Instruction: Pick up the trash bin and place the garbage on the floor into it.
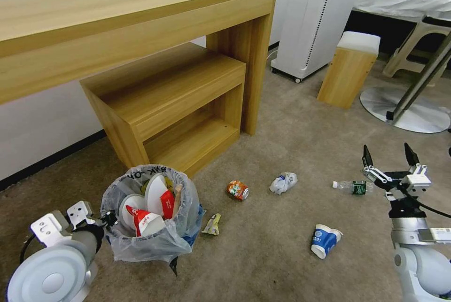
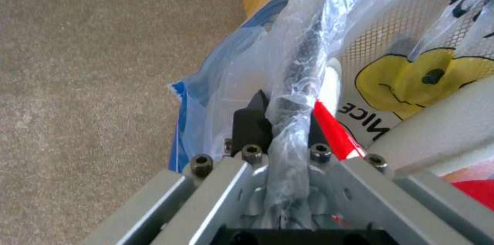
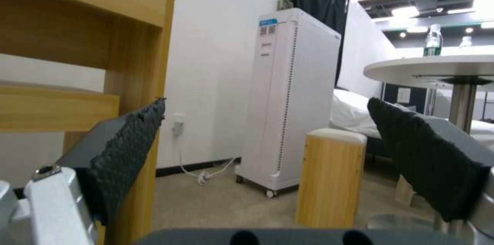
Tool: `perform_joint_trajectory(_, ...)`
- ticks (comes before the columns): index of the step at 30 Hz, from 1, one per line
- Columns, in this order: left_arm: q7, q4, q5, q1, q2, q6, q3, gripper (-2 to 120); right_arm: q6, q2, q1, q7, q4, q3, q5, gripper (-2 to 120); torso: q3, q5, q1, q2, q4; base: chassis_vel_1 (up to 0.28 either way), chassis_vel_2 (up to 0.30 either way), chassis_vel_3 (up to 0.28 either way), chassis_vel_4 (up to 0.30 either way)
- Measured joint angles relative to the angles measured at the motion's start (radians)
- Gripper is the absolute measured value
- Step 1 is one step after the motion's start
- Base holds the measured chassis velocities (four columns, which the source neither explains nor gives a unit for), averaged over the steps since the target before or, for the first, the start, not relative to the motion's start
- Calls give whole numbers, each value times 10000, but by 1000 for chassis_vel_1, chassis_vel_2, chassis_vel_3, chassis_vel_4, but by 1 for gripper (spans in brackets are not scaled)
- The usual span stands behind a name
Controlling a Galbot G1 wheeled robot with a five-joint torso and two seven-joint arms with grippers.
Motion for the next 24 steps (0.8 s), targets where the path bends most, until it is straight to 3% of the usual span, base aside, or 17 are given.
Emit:
perform_joint_trajectory(5,64,-10,12,21,-2,3,-31,1,39,25,41,1,-63,-47,-9,100,0,0,0,1,0,-48,34,23,-47)
perform_joint_trajectory(16,168,-4,249,63,-90,0,131,1,196,23,107,132,-182,-141,-7,100,5,0,2,0,1,-140,139,150,-133)
perform_joint_trajectory(24,325,74,474,85,-176,-3,215,1,230,19,64,175,-250,-156,-17,100,-1,0,-1,0,-1,-5,7,10,-11)
